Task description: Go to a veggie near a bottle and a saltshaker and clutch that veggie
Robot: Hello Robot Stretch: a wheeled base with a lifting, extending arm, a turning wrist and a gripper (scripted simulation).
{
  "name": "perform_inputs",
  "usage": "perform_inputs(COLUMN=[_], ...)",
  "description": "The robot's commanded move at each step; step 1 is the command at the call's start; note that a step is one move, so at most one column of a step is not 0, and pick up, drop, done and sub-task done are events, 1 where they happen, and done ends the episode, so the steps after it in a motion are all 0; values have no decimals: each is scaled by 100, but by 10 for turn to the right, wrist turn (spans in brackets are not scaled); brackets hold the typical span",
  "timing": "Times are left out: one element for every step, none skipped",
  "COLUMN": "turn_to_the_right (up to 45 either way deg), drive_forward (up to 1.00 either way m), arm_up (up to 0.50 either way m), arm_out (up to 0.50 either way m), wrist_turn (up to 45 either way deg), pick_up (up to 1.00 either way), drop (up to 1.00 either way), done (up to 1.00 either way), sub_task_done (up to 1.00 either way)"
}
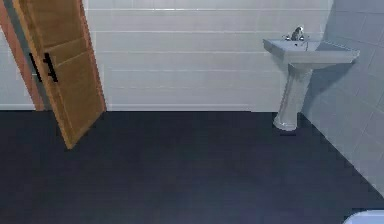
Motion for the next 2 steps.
perform_inputs(turn_to_the_right=[-450,-450], drive_forward=[0,0], arm_up=[0,0], arm_out=[0,0], wrist_turn=[0,0], pick_up=[0,0], drop=[0,0], done=[0,0], sub_task_done=[0,0])
